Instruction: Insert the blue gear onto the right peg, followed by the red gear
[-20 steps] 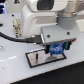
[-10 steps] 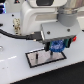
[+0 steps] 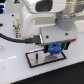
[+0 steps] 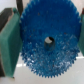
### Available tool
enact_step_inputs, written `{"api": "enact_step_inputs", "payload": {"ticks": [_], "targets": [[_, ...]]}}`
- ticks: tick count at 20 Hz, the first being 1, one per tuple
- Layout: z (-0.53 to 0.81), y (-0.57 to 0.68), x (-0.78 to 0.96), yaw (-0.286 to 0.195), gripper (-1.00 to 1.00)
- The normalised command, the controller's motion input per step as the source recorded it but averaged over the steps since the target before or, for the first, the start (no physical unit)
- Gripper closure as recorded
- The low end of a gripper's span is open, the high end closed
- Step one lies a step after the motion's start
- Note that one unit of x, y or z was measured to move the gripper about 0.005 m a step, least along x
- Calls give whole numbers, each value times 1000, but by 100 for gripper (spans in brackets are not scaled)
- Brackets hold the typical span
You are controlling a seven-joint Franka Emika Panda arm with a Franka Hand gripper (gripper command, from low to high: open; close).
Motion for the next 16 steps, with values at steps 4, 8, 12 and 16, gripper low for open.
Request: {"api": "enact_step_inputs", "payload": {"ticks": [4,8,12,16], "targets": [[50,-152,53,0,100],[399,-59,190,0,100],[121,-65,161,0,100],[36,2,124,0,100]]}}
